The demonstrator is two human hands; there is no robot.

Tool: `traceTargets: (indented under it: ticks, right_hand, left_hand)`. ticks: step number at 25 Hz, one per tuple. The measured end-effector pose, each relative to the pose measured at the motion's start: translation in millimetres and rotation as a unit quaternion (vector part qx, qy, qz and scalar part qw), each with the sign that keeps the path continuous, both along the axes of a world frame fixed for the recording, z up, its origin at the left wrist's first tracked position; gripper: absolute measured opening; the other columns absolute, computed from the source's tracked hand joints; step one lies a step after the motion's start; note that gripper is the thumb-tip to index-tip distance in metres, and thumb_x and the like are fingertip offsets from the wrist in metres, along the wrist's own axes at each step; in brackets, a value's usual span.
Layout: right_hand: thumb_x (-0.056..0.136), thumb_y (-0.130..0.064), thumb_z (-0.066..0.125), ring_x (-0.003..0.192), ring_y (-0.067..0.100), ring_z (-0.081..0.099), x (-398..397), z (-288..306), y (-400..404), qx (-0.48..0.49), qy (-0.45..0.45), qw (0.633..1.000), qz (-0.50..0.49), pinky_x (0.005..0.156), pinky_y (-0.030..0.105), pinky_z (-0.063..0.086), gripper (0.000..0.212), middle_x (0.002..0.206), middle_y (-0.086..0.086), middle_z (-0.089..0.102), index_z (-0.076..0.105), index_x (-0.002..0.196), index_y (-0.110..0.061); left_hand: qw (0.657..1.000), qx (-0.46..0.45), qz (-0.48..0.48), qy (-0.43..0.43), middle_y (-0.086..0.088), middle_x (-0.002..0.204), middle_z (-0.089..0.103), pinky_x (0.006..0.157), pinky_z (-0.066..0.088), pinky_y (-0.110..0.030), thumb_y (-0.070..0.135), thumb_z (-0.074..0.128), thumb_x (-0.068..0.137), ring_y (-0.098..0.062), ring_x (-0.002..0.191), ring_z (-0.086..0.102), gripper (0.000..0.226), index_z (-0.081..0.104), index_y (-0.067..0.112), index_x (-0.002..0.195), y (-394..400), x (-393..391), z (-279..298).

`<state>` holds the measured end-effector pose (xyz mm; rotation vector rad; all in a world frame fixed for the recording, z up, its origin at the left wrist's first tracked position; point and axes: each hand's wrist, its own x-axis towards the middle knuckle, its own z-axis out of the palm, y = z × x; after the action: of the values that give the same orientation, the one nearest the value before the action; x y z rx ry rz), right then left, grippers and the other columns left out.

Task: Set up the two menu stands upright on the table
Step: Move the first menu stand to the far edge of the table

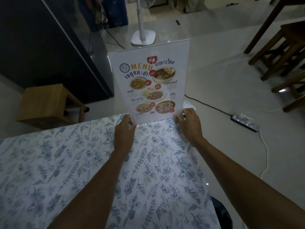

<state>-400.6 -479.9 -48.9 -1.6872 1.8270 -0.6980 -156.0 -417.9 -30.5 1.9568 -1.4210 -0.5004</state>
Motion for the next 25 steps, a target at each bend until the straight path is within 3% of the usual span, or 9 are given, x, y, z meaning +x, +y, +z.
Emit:
traceTargets:
  ticks: [6, 9, 12, 15, 17, 20, 23, 25]
  right_hand:
    - [0.089, -0.033, 0.07, 0.094, 0.023, 0.064, 1.2, 2.0, 7.8, 0.003, -0.038, 0.999, -0.037, 0.083, 0.04, 0.054, 0.027, 0.106, 0.007, 0.066, 0.069, 0.105, -0.012]
    - [0.086, -0.038, 0.07, 0.096, 0.025, 0.064, -2.4, -6.1, 18.2, 0.021, -0.008, 0.999, -0.034, 0.082, 0.036, 0.051, 0.033, 0.107, 0.009, 0.066, 0.069, 0.107, -0.012]
    - [0.087, -0.044, 0.069, 0.098, 0.026, 0.063, -5.5, -10.1, 32.4, 0.055, 0.018, 0.997, -0.048, 0.08, 0.033, 0.047, 0.043, 0.111, 0.01, 0.065, 0.067, 0.114, -0.011]
    - [0.087, -0.049, 0.067, 0.107, 0.028, 0.061, -4.4, -4.3, 58.8, 0.082, 0.038, 0.994, -0.056, 0.084, 0.037, 0.048, 0.052, 0.118, 0.012, 0.063, 0.062, 0.122, -0.011]
    - [0.086, -0.049, 0.067, 0.11, 0.033, 0.059, -2.4, 3.6, 81.5, 0.08, 0.102, 0.99, -0.058, 0.085, 0.042, 0.051, 0.054, 0.121, 0.013, 0.062, 0.06, 0.125, -0.013]
    - [0.083, -0.036, 0.071, 0.104, 0.041, 0.057, 0.8, 12.5, 118.2, 0.015, 0.245, 0.969, -0.02, 0.08, 0.044, 0.052, 0.044, 0.121, 0.017, 0.063, 0.065, 0.118, -0.01]
    - [0.084, -0.025, 0.069, 0.094, 0.042, 0.06, 15.1, 22.8, 171.6, 0.017, 0.293, 0.956, -0.001, 0.074, 0.043, 0.054, 0.028, 0.113, 0.018, 0.067, 0.07, 0.107, -0.009]
    - [0.086, -0.02, 0.068, 0.09, 0.042, 0.062, 27.9, 25.8, 214.7, 0.021, 0.309, 0.951, 0.009, 0.071, 0.042, 0.054, 0.026, 0.111, 0.019, 0.068, 0.069, 0.109, -0.008]
  left_hand:
    - [0.997, -0.01, 0.039, 0.062, -0.002, 0.108, 0.072, 0.082, 0.055, -0.027, 0.005, 0.073, 0.084, -0.013, 0.095, 0.067, 0.037, 0.062, 0.011, 0.119, 3.5, 2.9, -0.6]
    - [0.996, 0.014, 0.039, 0.074, -0.003, 0.114, 0.07, 0.081, 0.048, -0.015, 0.002, 0.074, 0.082, -0.014, 0.1, 0.066, 0.044, 0.059, 0.012, 0.122, 15.5, 10.7, 3.3]
    - [0.999, 0.049, 0.007, 0.022, -0.002, 0.119, 0.068, 0.081, 0.046, -0.018, 0.007, 0.07, 0.085, -0.016, 0.105, 0.064, 0.042, 0.057, 0.017, 0.124, 35.4, 11.9, 2.3]
    - [0.993, 0.091, -0.05, -0.059, -0.001, 0.139, 0.056, 0.102, 0.04, -0.032, 0.016, 0.057, 0.095, -0.019, 0.127, 0.051, 0.04, 0.056, 0.021, 0.134, 65.2, 14.8, -6.1]
    - [0.987, 0.099, -0.091, -0.09, 0.001, 0.153, 0.041, 0.114, 0.028, -0.038, 0.017, 0.048, 0.098, -0.018, 0.141, 0.035, 0.04, 0.056, 0.021, 0.137, 87.2, 18.1, -9.8]
    - [0.982, 0.097, -0.106, -0.122, 0.001, 0.158, 0.033, 0.114, 0.027, -0.037, 0.019, 0.05, 0.098, -0.018, 0.146, 0.027, 0.042, 0.054, 0.021, 0.139, 131.2, 19.1, -11.7]
    - [0.978, 0.056, -0.132, -0.15, 0.002, 0.156, 0.035, 0.108, 0.037, -0.035, 0.02, 0.055, 0.097, -0.02, 0.144, 0.034, 0.041, 0.056, 0.021, 0.138, 199.7, 26.3, -14.2]
    - [0.973, 0.038, -0.167, -0.153, -0.001, 0.147, 0.049, 0.098, 0.047, -0.031, 0.018, 0.071, 0.086, -0.021, 0.134, 0.049, 0.041, 0.066, 0.021, 0.127, 247.4, 37.1, -18.8]
